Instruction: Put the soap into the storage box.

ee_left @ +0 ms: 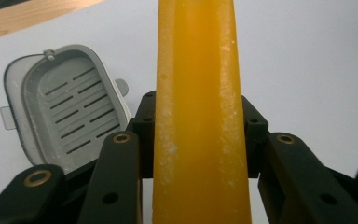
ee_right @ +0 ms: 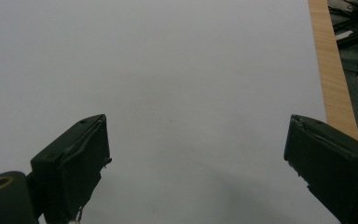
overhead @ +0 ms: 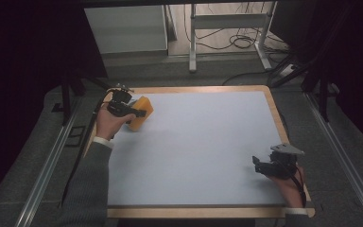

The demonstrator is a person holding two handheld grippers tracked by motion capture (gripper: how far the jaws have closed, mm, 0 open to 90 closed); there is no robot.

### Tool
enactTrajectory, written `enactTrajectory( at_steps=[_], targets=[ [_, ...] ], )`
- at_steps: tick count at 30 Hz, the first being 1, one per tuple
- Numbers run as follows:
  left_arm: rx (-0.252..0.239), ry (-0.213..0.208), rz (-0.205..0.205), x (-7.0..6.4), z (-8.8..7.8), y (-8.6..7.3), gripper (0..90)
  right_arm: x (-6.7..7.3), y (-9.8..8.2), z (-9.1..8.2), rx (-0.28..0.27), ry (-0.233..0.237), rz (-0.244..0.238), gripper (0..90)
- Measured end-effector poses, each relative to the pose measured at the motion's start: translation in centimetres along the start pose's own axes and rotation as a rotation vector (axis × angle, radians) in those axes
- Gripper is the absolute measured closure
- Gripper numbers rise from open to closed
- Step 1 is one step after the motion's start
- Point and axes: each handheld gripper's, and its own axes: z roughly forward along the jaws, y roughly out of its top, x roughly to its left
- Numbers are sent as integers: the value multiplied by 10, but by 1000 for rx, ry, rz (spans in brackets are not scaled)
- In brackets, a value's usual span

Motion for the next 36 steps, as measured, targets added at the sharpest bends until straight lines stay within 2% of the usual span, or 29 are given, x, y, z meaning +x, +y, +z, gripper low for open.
enactTrajectory(
  at_steps=[7,11,14,19,22,24,26,28,31,36],
  targets=[
    [-12,-9,-35,10,1,2,611,0,0,0,2,-5,4,66],
    [2,-12,-59,20,3,6,611,0,0,0,2,-2,2,66],
    [4,1,-69,24,5,7,611,0,0,1,3,-2,3,66],
    [12,-2,-83,29,8,8,611,0,0,0,-3,-11,5,66],
    [30,20,-84,30,12,8,611,1,0,0,-7,-28,-10,67],
    [35,7,-93,33,15,8,611,1,0,0,-7,-30,-10,67],
    [37,12,-89,33,15,8,611,2,0,0,-7,-29,-11,67],
    [21,5,-108,37,17,10,611,1,0,0,-1,-26,-9,66],
    [15,20,-120,40,18,10,611,0,-1,1,1,-26,-8,67],
    [8,17,-136,45,22,12,611,-1,-1,1,5,-24,-7,67]
  ],
)
